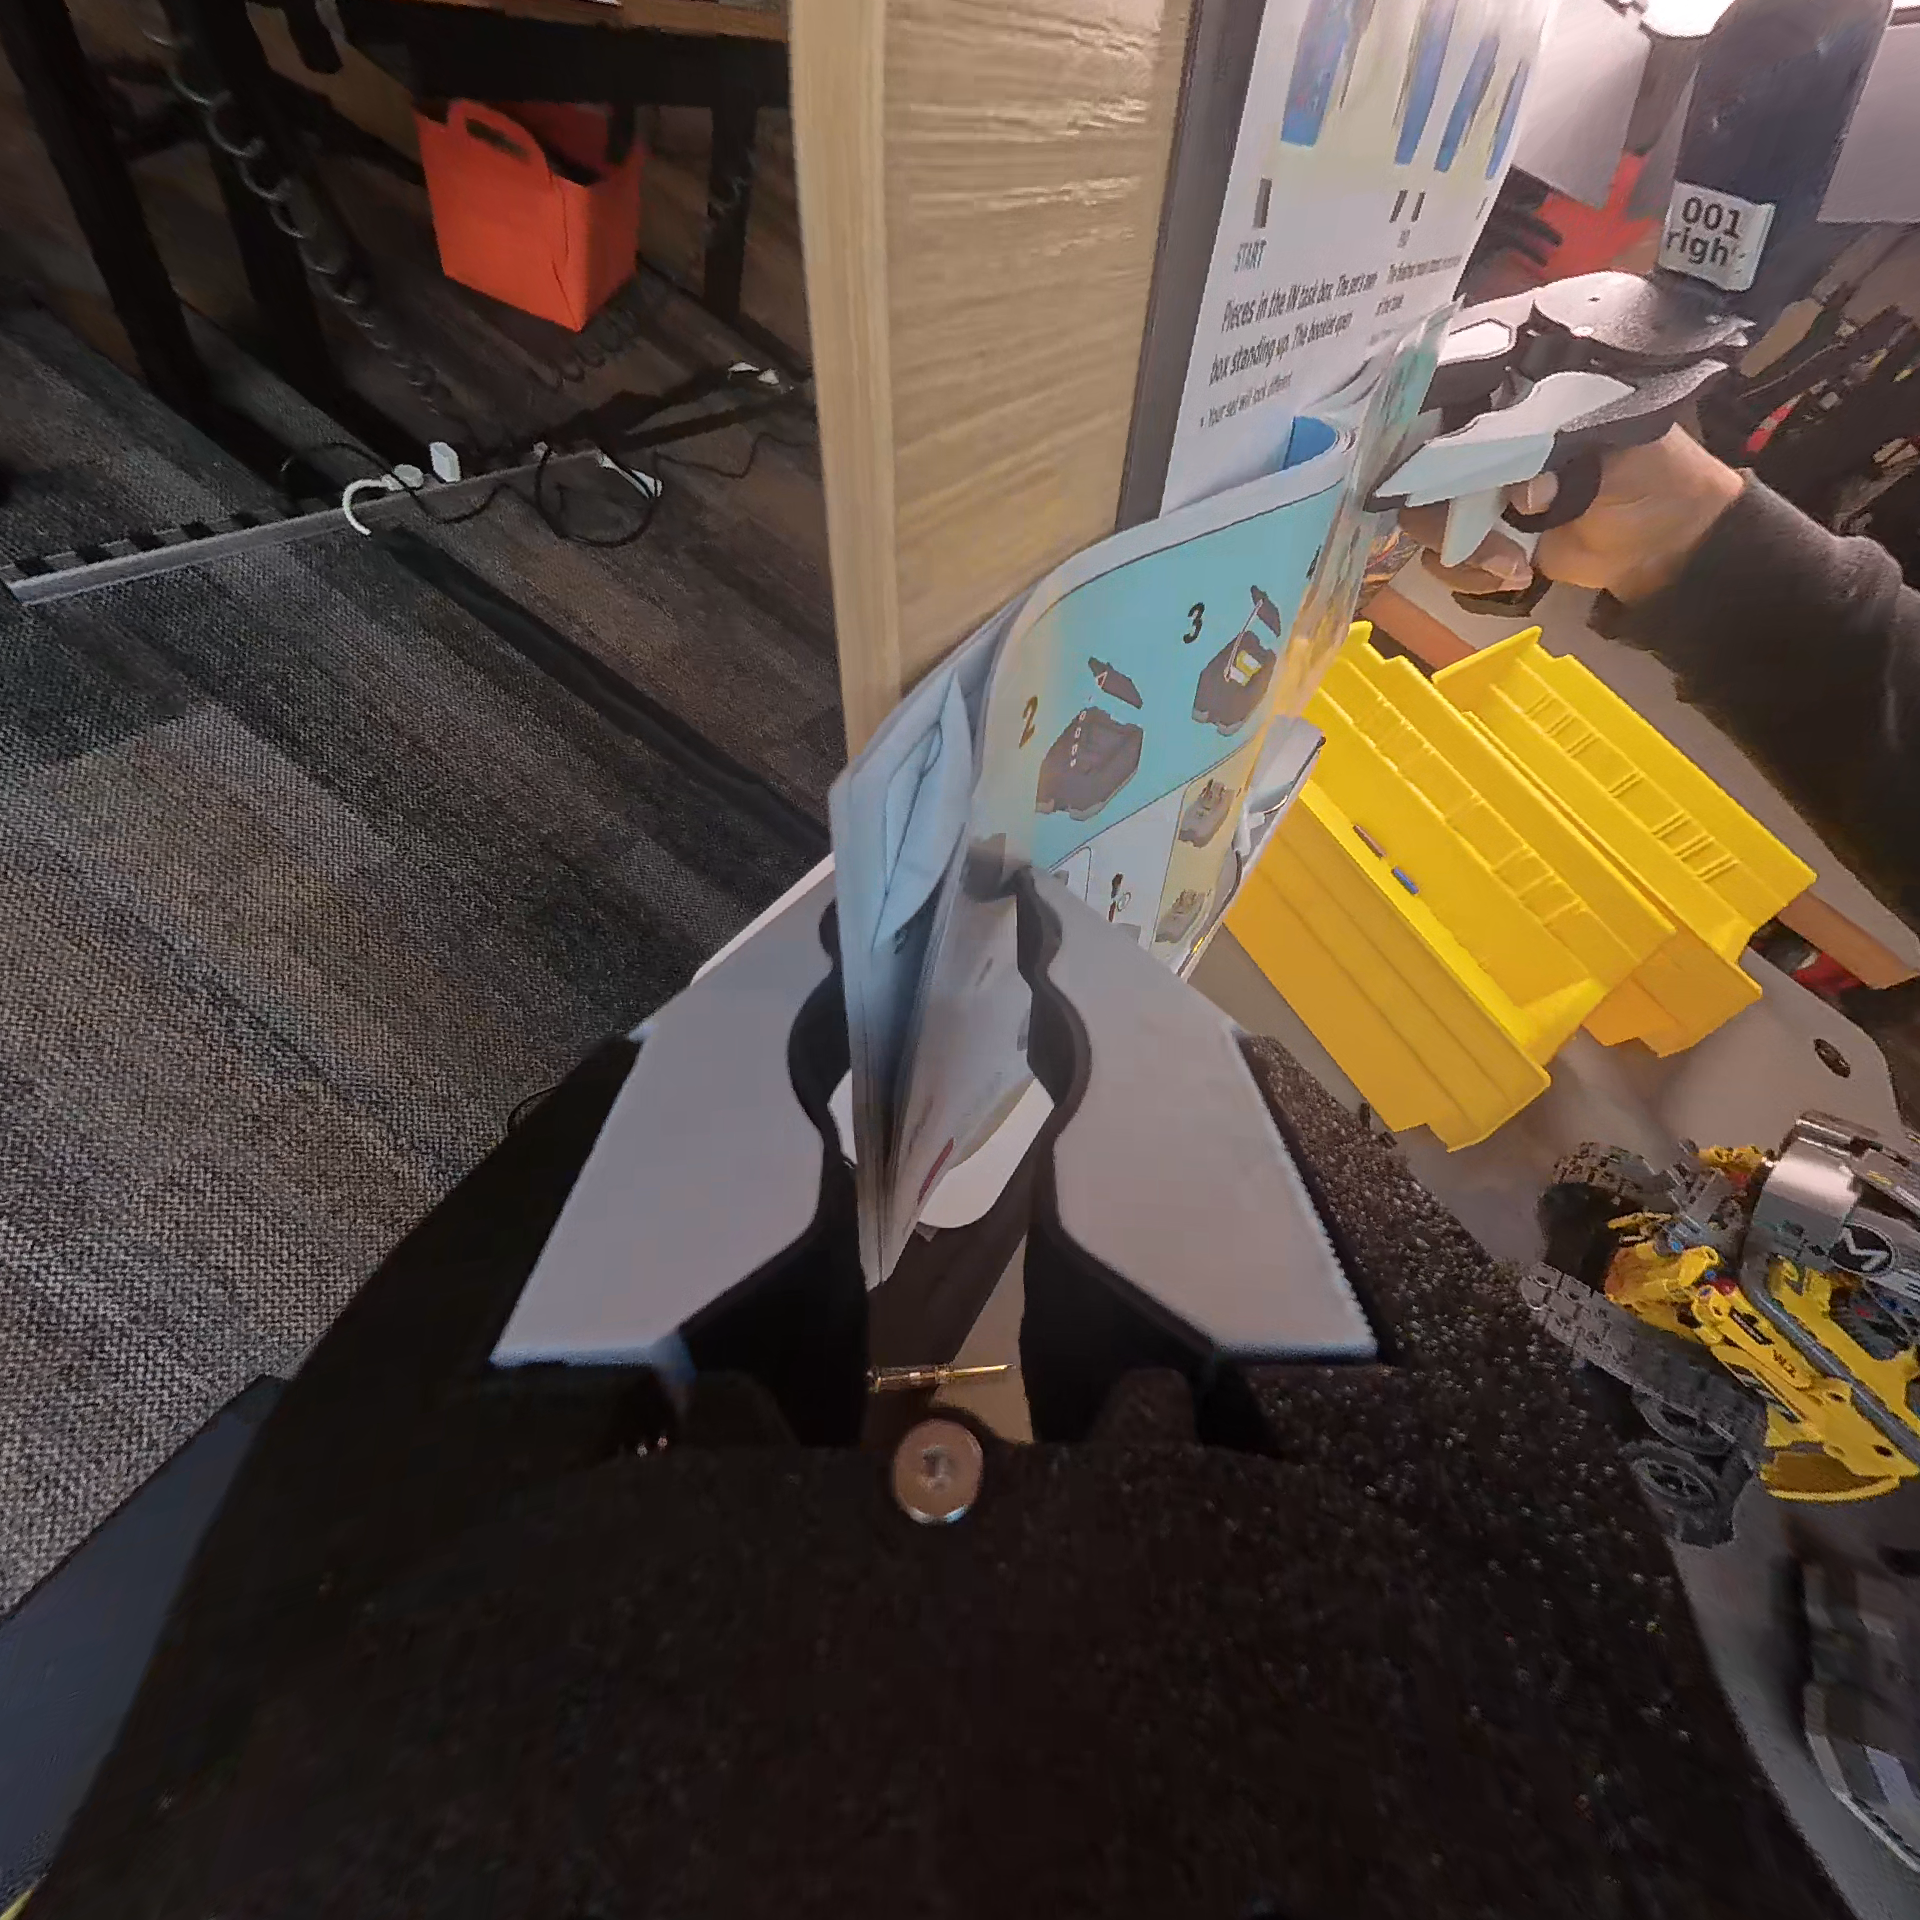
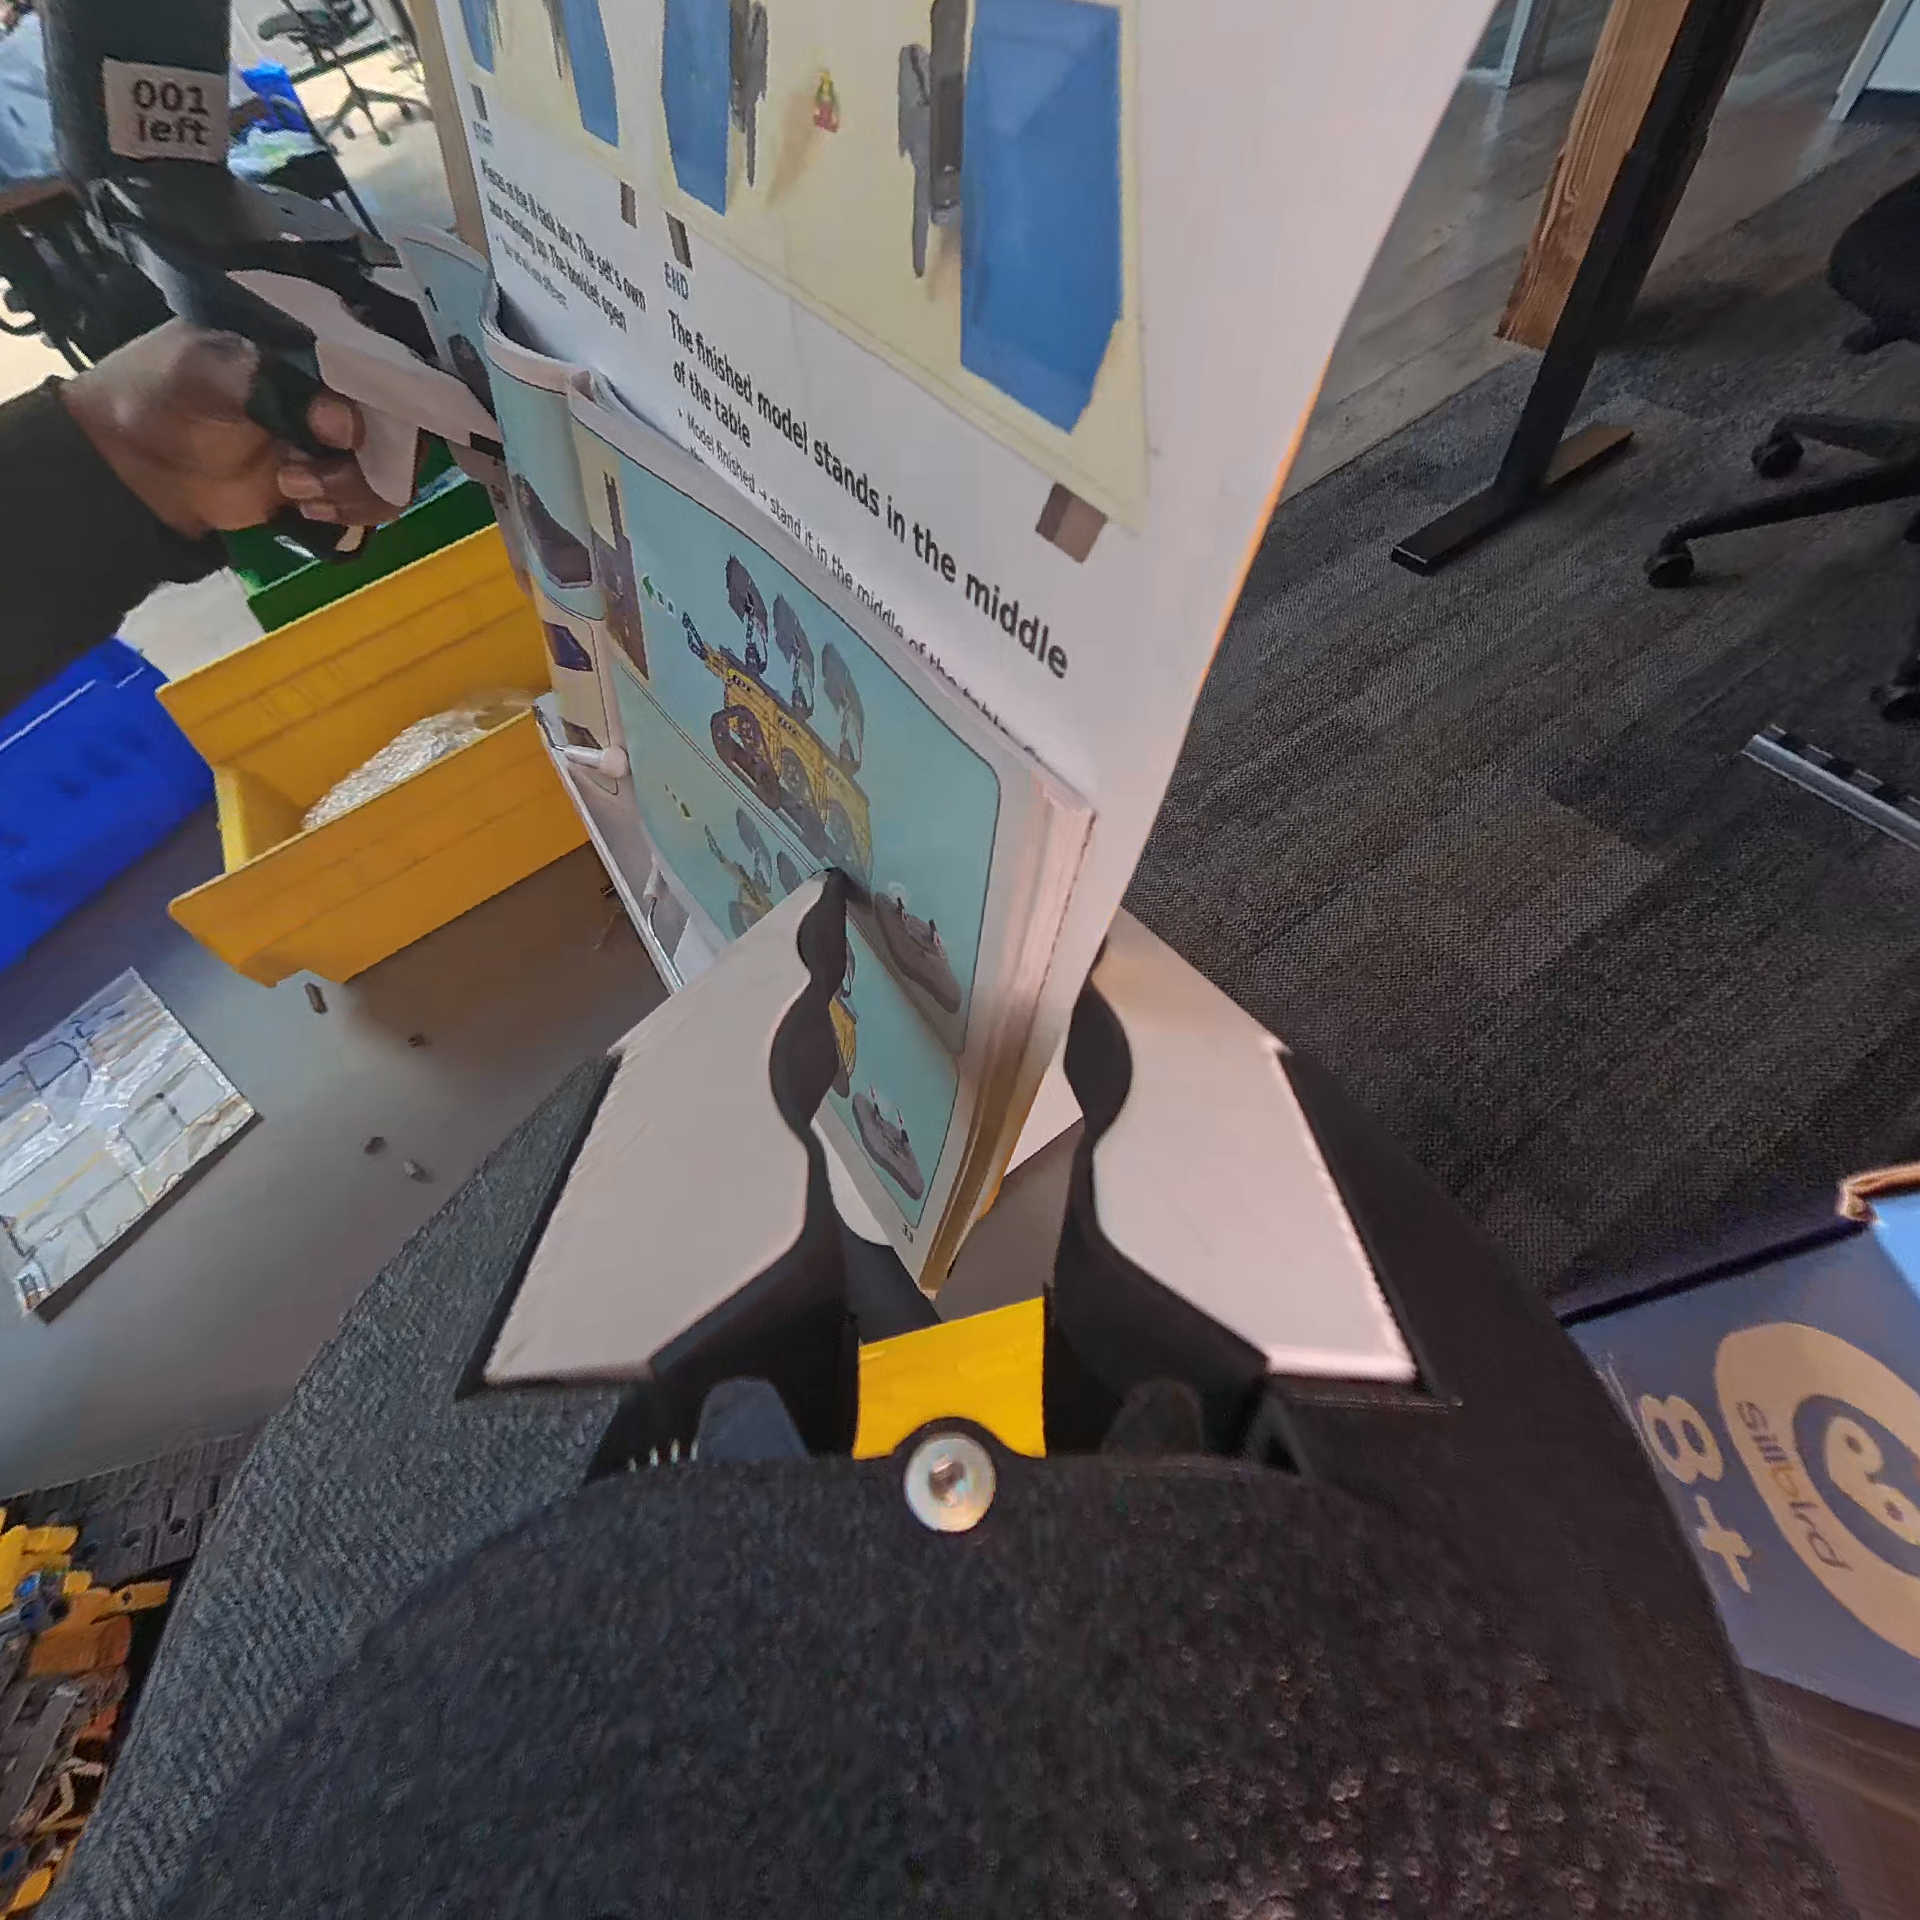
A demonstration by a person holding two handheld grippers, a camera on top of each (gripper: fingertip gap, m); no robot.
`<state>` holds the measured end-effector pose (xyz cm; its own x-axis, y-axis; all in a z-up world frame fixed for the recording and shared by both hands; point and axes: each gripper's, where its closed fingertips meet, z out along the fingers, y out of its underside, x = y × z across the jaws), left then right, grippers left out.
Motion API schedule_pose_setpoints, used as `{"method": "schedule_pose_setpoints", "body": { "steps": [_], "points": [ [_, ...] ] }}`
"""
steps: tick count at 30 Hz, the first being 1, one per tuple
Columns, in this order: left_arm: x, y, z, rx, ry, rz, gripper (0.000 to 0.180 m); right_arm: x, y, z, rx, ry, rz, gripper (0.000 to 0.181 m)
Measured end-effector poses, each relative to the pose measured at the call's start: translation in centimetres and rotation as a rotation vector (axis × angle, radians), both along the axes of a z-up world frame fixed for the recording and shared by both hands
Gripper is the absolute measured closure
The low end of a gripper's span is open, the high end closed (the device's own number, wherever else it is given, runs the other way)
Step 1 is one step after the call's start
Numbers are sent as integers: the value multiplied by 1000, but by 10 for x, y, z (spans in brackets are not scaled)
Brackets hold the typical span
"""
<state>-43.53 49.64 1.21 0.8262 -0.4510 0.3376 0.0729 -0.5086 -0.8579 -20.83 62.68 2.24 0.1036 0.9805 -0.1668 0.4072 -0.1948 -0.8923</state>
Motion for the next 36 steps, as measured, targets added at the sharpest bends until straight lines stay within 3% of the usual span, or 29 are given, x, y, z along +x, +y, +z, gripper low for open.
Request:
{"method": "schedule_pose_setpoints", "body": {
  "steps": [7,10,16,23,28,31,36],
  "points": [
    [-3,9,-2,16,-21,41,150,-5,11,-4,46,-7,-46,131],
    [-4,-4,3,53,11,95,136,7,7,-4,131,-13,-102,115],
    [19,-81,-23,90,522,131,127,71,-64,-11,287,-50,-122,104],
    [71,-117,-136,-91,1168,-305,141,140,-216,6,303,54,25,117],
    [55,-111,-193,-257,1418,-540,147,195,-295,-11,280,77,67,123],
    [43,-111,-212,-381,1485,-649,153,232,-319,-26,269,80,46,126],
    [36,-107,-226,-460,1547,-767,159,281,-330,-40,219,115,-26,128]
  ]
}}
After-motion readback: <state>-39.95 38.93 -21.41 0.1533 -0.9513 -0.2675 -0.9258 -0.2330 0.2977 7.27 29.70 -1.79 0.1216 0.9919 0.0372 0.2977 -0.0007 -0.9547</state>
